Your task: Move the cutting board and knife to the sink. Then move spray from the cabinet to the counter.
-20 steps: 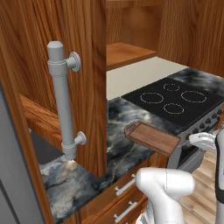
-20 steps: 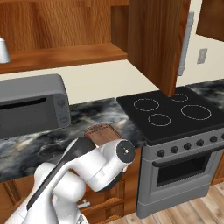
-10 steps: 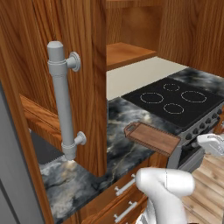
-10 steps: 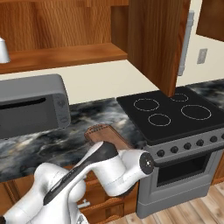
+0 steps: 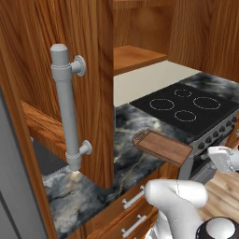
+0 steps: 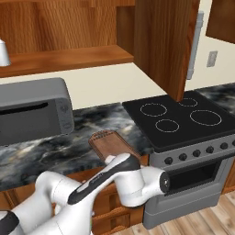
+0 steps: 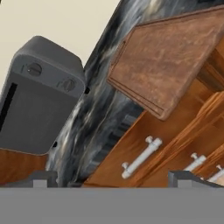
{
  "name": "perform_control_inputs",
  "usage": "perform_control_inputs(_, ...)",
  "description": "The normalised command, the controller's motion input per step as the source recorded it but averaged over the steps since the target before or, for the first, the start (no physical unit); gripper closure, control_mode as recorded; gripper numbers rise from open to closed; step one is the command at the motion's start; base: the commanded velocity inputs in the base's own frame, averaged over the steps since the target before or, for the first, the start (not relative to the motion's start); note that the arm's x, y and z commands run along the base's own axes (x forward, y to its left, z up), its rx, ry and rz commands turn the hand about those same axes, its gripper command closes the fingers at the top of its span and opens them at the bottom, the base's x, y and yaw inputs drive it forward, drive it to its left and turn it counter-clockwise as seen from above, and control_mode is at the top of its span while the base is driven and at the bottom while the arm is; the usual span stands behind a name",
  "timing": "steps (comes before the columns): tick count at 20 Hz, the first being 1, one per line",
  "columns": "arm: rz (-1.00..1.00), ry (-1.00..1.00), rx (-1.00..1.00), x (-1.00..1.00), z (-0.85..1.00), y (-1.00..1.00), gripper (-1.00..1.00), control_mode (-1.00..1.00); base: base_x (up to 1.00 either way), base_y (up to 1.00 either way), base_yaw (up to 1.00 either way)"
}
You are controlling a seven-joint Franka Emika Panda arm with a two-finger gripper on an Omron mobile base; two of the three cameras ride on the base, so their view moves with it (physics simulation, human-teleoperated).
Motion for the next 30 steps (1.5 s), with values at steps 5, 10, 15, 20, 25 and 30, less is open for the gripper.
perform_control_inputs(5, -0.05, 0.00, 0.10, 0.44, -0.29, 0.00, -1.00, -1.00, 0.00, 0.00, 0.00)
perform_control_inputs(10, 0.00, 0.05, 0.00, 0.24, 0.00, 0.00, -1.00, -1.00, 0.00, 0.00, 0.00)
perform_control_inputs(15, 0.00, 0.06, 0.00, 0.30, -0.07, 0.00, -1.00, -1.00, 0.00, 0.00, 0.00)
perform_control_inputs(20, 0.00, 0.04, 0.00, 0.36, -0.22, -0.02, -1.00, -1.00, 0.00, 0.00, 0.00)
perform_control_inputs(25, 0.00, 0.03, 0.06, 0.15, -0.29, -0.22, -1.00, -1.00, 0.00, 0.00, 0.00)
perform_control_inputs(30, 0.00, 0.00, 0.10, 0.00, -0.29, -0.26, -1.00, -1.00, 0.00, 0.00, 0.00)
